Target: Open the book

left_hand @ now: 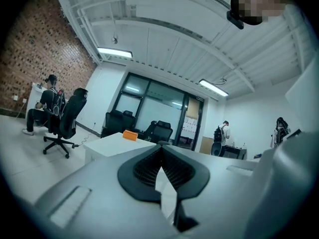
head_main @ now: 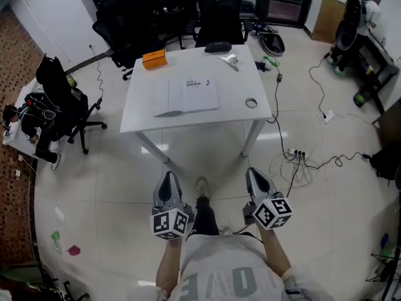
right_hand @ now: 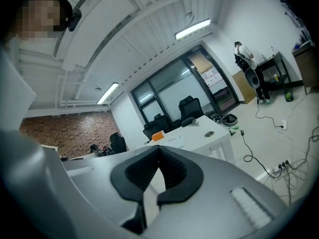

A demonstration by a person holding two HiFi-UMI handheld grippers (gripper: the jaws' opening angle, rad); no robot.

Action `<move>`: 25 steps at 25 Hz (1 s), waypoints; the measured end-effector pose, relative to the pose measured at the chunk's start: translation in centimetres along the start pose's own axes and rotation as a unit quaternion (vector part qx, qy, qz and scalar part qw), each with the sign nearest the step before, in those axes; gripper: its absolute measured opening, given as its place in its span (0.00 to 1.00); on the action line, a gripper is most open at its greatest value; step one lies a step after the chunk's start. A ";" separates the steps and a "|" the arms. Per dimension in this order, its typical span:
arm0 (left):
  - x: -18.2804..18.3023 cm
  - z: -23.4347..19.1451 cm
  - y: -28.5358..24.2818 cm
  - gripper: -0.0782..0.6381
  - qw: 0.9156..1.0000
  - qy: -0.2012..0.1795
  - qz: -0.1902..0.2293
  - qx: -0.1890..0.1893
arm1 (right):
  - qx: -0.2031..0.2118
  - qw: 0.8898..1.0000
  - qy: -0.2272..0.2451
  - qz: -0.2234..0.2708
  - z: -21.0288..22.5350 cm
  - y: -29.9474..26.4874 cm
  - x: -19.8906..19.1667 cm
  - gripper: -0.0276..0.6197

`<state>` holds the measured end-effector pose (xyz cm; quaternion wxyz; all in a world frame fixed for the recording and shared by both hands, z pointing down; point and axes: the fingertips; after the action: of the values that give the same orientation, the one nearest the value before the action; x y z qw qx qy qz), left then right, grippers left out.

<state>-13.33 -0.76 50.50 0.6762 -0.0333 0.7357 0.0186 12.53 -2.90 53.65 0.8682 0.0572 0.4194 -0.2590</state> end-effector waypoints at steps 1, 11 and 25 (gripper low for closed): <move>0.4 0.9 1.7 0.12 1.000 0.001 0.000 0.002 | 0.006 1.000 0.004 -0.003 -0.7 1.4 0.0 0.05; 3.0 5.1 9.3 0.12 0.999 -0.002 0.026 -0.031 | 0.057 0.998 -0.011 0.007 -6.9 8.3 -1.2 0.05; 4.4 5.6 11.5 0.12 0.998 -0.004 0.042 -0.042 | 0.052 0.998 0.034 -0.016 -10.7 10.0 -2.9 0.05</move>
<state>-8.99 11.03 45.48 0.6758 -0.0308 0.7323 0.0779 8.48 10.25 47.82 0.8449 0.1042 0.4357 -0.2922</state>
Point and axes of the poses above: the fingertips, and each gripper's own axes: y backward along the fingers, z to its right, x out of its top, and after that the axes turned 11 degrees about -y, right-handed
